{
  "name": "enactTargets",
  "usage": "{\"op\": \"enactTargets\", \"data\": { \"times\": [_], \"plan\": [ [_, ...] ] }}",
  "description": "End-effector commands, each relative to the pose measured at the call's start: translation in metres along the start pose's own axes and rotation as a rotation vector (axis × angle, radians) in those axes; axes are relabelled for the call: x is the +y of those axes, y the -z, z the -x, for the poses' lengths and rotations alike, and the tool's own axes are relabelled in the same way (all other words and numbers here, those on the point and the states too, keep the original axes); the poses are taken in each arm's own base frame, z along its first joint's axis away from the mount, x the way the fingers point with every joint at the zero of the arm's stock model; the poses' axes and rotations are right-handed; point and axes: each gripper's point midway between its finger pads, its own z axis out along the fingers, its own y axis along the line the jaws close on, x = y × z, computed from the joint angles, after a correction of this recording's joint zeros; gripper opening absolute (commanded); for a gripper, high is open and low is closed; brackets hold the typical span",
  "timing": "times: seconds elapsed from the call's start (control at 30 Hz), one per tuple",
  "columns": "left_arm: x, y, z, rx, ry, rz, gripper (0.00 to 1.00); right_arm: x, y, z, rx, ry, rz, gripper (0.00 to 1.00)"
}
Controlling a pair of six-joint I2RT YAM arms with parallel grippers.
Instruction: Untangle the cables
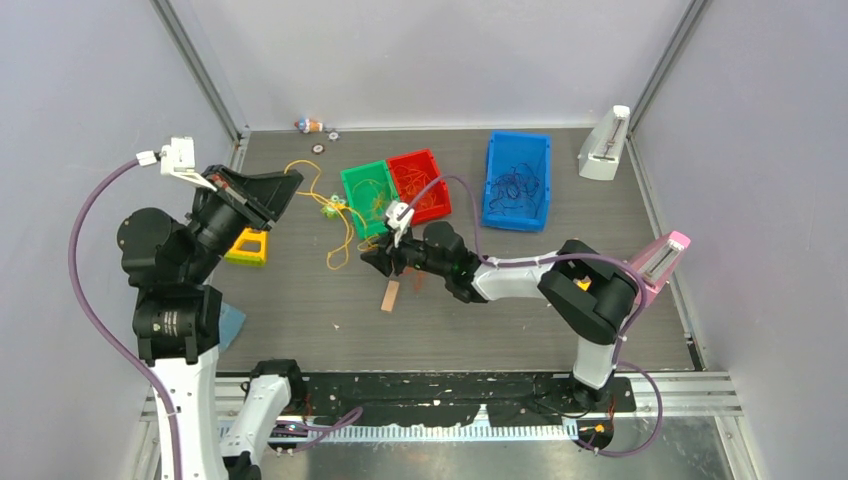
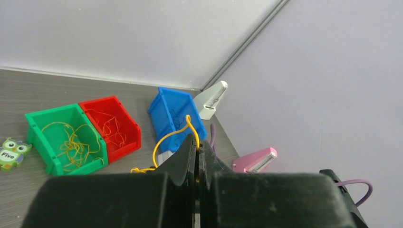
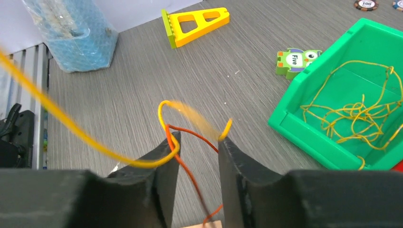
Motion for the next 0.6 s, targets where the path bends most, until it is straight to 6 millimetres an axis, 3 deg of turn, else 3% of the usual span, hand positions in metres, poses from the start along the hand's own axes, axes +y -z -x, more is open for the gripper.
{"op": "enactTargets", "data": {
  "times": [0.0,0.03,0.13,0.2,0.37,0.4,0.43,0.47,0.57],
  "plan": [
    [-0.009,0.003,0.018,-0.044,-0.051,0.008,0.00,-0.004,0.007,0.009,-0.063,-0.004,-0.045,0.33],
    [-0.004,0.004,0.021,-0.055,-0.062,0.040,0.00,-0.011,0.015,0.005,-0.056,-0.011,-0.091,0.24],
    [0.016,0.008,0.035,-0.107,-0.116,0.169,0.00,-0.028,0.037,0.001,-0.050,-0.063,-0.205,0.18],
    [0.031,0.017,0.048,-0.148,-0.171,0.291,0.00,-0.044,0.069,-0.019,-0.025,-0.117,-0.310,0.11],
    [0.077,0.037,0.070,-0.223,-0.249,0.571,0.00,-0.083,0.141,-0.027,-0.044,-0.261,-0.571,0.05],
    [0.083,0.037,0.068,-0.225,-0.251,0.591,0.00,-0.099,0.160,-0.025,-0.059,-0.281,-0.657,0.06],
    [0.089,0.034,0.065,-0.222,-0.247,0.600,0.00,-0.106,0.173,-0.039,-0.009,-0.322,-0.716,0.05],
    [0.094,0.031,0.062,-0.217,-0.236,0.603,0.00,-0.121,0.192,-0.032,-0.038,-0.342,-0.794,0.05],
    [0.112,0.019,0.045,-0.170,-0.199,0.609,0.00,-0.145,0.241,-0.044,0.002,-0.434,-0.967,0.05]
  ]
}}
